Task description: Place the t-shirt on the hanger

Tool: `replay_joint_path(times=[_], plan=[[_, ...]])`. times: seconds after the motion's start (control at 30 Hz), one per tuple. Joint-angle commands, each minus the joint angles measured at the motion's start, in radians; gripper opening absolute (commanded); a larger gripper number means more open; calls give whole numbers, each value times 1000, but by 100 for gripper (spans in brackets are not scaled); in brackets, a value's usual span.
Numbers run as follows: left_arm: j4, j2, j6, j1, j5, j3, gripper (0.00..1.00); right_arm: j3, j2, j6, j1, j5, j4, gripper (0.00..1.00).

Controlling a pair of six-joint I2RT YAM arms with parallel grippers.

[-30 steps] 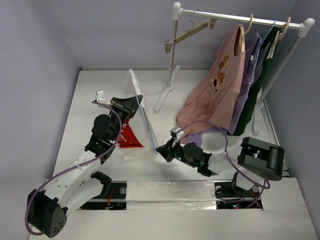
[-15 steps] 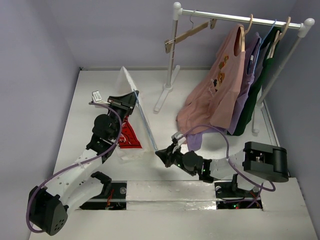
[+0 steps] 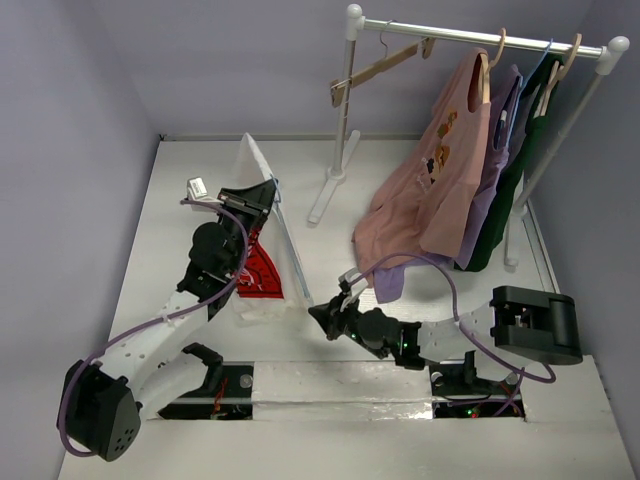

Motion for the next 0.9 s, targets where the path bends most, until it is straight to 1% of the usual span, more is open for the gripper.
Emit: replay_joint_path(times=[0.0, 0.2, 0.3, 0.4, 0.47, 0.53, 0.63, 0.87], plan=[[142, -23, -74, 51, -13, 104, 0, -16, 37, 47, 29, 20, -113, 0], [105, -65, -174, 60, -1, 107, 0, -24, 111, 70, 29, 43, -92, 0], [126, -63, -224, 60, 1, 89, 0, 4, 129, 62, 29, 40, -100, 0], [149, -55, -242, 60, -16, 71, 0, 13, 140, 61, 29, 33, -101, 0], [189, -49, -220, 60, -24, 68, 0, 4, 128, 70, 29, 27, -104, 0], [215, -37, -168, 60, -32, 66, 0, -7, 99, 84, 55, 22, -106, 0], [243, -26, -130, 60, -67, 48, 0, -5, 66, 93, 102, 49, -150, 0], [290, -8, -102, 60, -90, 8, 0, 87, 54, 79, 196, 118, -283, 0]])
